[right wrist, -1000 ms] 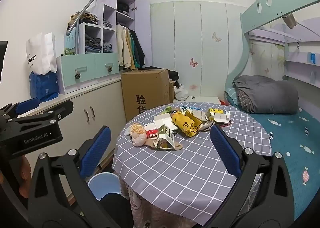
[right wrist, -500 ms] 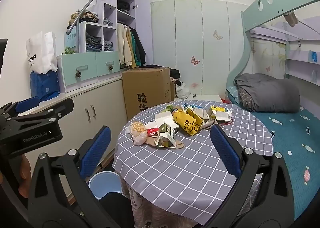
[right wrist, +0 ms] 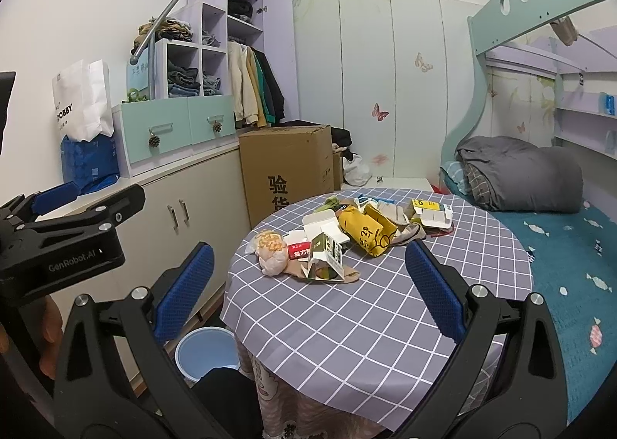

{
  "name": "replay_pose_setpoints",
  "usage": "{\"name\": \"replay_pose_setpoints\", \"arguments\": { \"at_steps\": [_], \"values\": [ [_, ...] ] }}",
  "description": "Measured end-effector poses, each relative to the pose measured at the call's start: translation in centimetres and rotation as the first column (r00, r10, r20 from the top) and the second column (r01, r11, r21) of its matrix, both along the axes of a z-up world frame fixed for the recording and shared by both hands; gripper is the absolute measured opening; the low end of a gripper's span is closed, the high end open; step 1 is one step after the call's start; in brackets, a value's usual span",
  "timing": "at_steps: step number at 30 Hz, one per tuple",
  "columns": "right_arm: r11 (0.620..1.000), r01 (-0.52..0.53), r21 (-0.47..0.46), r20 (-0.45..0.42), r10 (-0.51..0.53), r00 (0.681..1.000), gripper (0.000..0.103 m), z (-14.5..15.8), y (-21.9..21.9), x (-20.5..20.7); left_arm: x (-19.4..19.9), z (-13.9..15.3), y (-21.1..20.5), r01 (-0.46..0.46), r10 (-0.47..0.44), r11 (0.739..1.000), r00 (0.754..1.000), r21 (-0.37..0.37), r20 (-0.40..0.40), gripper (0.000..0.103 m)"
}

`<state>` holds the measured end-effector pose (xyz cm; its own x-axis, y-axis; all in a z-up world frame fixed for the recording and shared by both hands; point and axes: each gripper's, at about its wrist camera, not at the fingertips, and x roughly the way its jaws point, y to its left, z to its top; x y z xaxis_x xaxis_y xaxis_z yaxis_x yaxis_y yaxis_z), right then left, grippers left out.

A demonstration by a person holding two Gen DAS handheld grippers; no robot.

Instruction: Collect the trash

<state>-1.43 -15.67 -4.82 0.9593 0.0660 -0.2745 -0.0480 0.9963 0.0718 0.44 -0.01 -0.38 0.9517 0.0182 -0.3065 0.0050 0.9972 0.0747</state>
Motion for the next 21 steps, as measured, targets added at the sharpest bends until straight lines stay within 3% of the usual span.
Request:
{"name": "replay_pose_setpoints", "arguments": {
  "at_steps": [21],
  "values": [
    [1.000,-0.003,0.002,-0.009,0.003,1.000,0.097,0.12,0.18,-0.02,-0.01,0.21,-0.15,0.000,0.000,1.000,1.000,0.005,-0.001,0.099]
  ]
}}
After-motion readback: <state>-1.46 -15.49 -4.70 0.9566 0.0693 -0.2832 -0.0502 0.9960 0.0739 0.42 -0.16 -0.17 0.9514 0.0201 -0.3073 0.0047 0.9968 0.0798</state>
